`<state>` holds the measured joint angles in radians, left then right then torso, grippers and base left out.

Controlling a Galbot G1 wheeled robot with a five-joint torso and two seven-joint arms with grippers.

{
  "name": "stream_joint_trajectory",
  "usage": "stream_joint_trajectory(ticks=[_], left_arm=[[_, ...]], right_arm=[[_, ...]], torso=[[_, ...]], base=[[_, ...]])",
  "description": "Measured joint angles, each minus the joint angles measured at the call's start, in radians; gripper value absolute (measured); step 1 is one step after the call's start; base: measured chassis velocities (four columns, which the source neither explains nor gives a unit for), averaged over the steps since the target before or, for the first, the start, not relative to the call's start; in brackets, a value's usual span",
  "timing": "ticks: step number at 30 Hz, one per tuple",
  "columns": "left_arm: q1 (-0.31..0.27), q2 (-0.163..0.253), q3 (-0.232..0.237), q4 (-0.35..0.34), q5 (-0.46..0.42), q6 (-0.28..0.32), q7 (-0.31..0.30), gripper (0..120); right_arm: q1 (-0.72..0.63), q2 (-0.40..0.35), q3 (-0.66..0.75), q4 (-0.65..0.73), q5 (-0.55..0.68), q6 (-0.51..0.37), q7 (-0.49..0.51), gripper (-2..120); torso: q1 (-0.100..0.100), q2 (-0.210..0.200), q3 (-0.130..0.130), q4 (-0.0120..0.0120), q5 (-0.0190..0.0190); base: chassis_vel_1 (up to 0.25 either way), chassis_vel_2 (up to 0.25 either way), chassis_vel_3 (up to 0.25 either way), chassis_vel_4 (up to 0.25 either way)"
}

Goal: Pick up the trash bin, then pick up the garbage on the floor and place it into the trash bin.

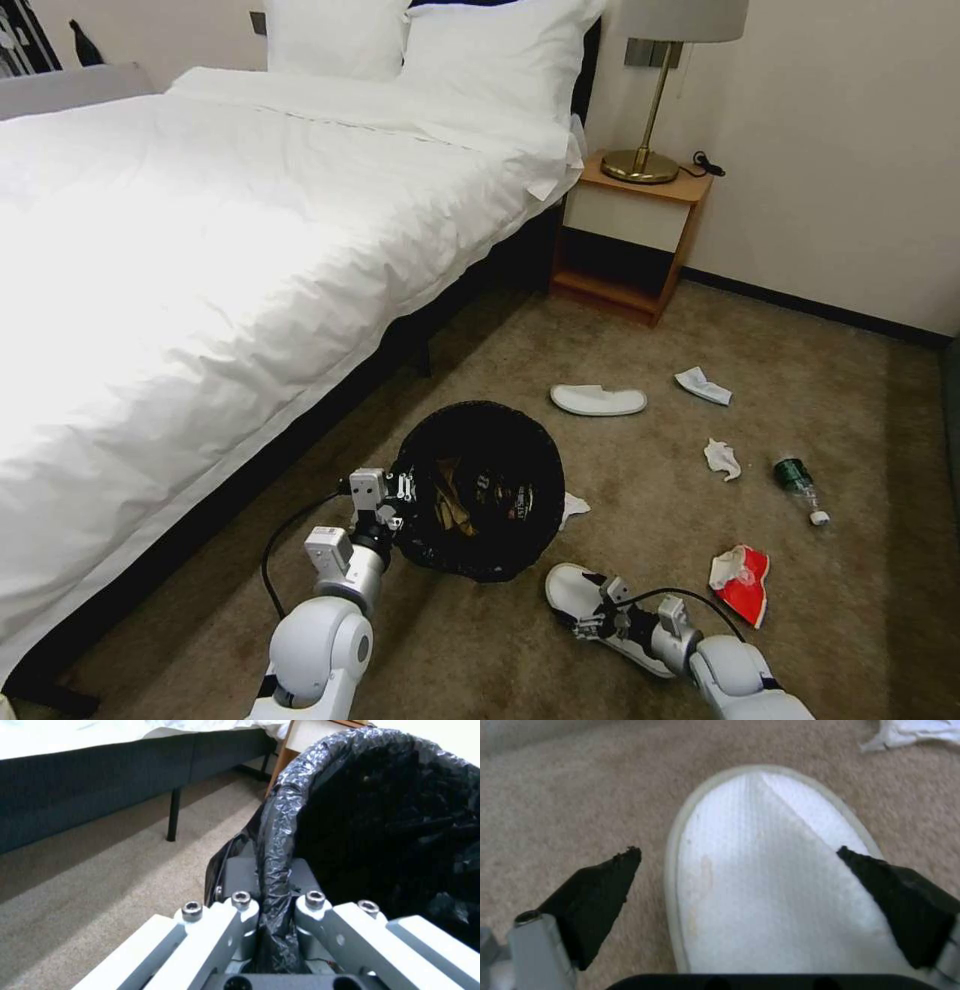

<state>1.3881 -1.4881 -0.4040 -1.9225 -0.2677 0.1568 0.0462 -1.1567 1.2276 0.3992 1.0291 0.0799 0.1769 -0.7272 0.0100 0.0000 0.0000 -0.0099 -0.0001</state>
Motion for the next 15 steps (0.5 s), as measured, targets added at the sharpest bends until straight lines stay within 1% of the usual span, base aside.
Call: stream_joint_trajectory(ticks=[3, 4, 7, 8, 9, 10, 11, 13, 14, 15], left_arm=[[0.000, -0.002, 0.002, 0.000, 0.001, -0.001, 0.000, 3], [0.000, -0.002, 0.002, 0.000, 0.001, -0.001, 0.000, 3], [-0.003, -0.002, 0.005, 0.001, 0.001, -0.002, 0.000, 3], [-0.003, -0.002, 0.005, 0.001, 0.001, -0.002, 0.000, 3], [-0.004, -0.002, 0.005, 0.001, 0.001, -0.002, 0.000, 3], [-0.004, -0.002, 0.005, 0.001, 0.001, -0.002, 0.000, 3], [-0.004, -0.002, 0.005, 0.001, 0.001, -0.002, 0.000, 3], [-0.004, -0.001, 0.005, 0.001, 0.000, -0.002, 0.000, 3], [-0.004, -0.001, 0.005, 0.001, 0.000, -0.002, 0.000, 3], [-0.005, -0.001, 0.005, 0.001, 0.000, -0.003, 0.000, 3]], right_arm=[[-0.012, 0.006, 0.022, -0.009, -0.005, 0.014, 0.000, 87], [-0.012, 0.006, 0.022, -0.009, -0.005, 0.014, 0.000, 87], [-0.024, 0.008, 0.038, -0.010, -0.007, 0.024, 0.001, 70], [-0.024, 0.008, 0.038, -0.010, -0.007, 0.024, 0.001, 70], [-0.026, 0.008, 0.040, -0.010, -0.006, 0.025, 0.002, 67], [-0.028, 0.005, 0.045, -0.008, -0.006, 0.027, 0.002, 60], [-0.028, 0.005, 0.045, -0.008, -0.006, 0.027, 0.002, 60], [-0.031, -0.001, 0.053, -0.004, -0.005, 0.028, 0.002, 48], [-0.031, -0.001, 0.053, -0.004, -0.005, 0.028, 0.002, 48], [-0.032, -0.003, 0.054, -0.001, -0.004, 0.029, 0.003, 43]], torso=[[0.000, 0.000, 0.000, 0.0000, 0.0001], [0.000, 0.000, 0.000, 0.0000, 0.0001], [0.000, 0.000, 0.000, 0.0000, 0.0001], [0.000, 0.000, 0.000, 0.0000, 0.0001], [0.000, 0.000, 0.000, 0.0000, 0.0001], [0.000, 0.000, 0.000, 0.0000, 0.0002], [0.000, 0.000, 0.000, 0.0000, 0.0002], [0.000, 0.000, 0.000, 0.0000, 0.0001], [0.000, 0.000, 0.000, 0.0000, 0.0001], [0.000, 0.000, 0.000, 0.0000, 0.0001]], base=[[0.000, 0.000, 0.000, 0.000], [0.000, 0.000, 0.000, 0.000], [0.000, 0.000, 0.000, 0.000], [0.000, 0.000, 0.000, 0.000], [0.000, 0.000, 0.000, 0.000], [0.000, 0.000, 0.000, 0.000], [0.000, 0.000, 0.000, 0.000], [0.000, 0.000, 0.000, 0.000], [0.000, 0.000, 0.000, 0.000], [0.000, 0.000, 0.000, 0.000]])
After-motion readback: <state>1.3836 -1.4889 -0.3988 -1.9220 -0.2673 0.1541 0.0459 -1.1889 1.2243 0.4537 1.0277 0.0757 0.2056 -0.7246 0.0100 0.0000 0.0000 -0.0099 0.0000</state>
